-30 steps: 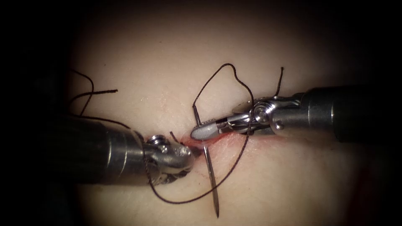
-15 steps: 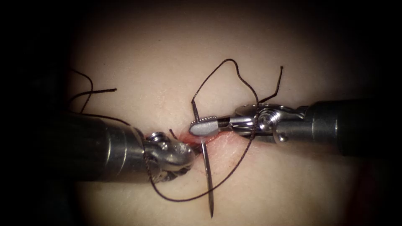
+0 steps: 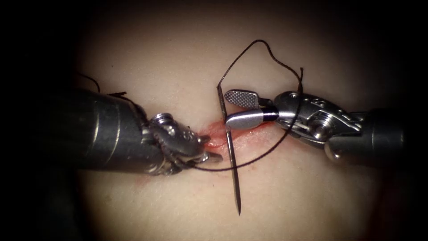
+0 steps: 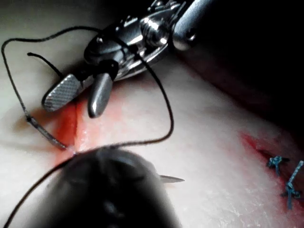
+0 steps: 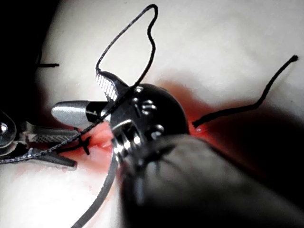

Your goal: Wound Closure

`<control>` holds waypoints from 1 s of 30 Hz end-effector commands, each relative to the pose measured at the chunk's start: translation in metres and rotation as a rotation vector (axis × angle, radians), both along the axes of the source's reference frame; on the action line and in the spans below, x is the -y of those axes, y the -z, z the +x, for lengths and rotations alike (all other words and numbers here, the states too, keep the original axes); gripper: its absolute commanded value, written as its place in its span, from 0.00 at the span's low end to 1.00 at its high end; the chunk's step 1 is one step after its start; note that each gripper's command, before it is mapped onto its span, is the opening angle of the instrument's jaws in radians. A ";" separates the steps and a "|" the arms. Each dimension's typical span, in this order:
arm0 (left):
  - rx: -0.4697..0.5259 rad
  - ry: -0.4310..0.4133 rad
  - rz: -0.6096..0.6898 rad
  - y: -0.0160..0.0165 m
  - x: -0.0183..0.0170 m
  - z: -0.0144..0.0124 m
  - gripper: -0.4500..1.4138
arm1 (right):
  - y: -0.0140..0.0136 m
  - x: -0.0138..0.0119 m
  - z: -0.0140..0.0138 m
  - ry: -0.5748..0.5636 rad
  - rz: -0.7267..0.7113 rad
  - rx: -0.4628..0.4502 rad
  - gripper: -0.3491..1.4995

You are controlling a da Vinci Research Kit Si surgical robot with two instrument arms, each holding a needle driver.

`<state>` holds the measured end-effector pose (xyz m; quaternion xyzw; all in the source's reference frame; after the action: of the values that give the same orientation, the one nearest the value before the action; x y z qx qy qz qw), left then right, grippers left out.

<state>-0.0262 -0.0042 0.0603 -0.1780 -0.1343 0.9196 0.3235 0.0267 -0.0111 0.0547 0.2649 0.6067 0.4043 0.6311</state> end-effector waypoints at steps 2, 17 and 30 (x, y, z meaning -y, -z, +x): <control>0.038 -0.066 0.001 0.0000 0.0003 -0.0004 0.41 | -0.0006 -0.0007 0.0008 -0.052 -0.001 0.024 0.88; 0.338 -0.931 -0.429 -0.0031 0.0005 -0.0018 0.75 | -0.0012 -0.0011 -0.0014 -0.115 -0.004 0.055 0.90; 0.474 -1.038 -0.448 -0.0073 0.0029 -0.0043 0.62 | -0.0011 -0.0008 -0.0013 -0.117 -0.004 0.055 0.90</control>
<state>-0.0305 -0.0067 0.0672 -0.3606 -0.0647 0.8956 -0.2524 0.0245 -0.0104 0.0554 0.2155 0.6036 0.4470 0.6241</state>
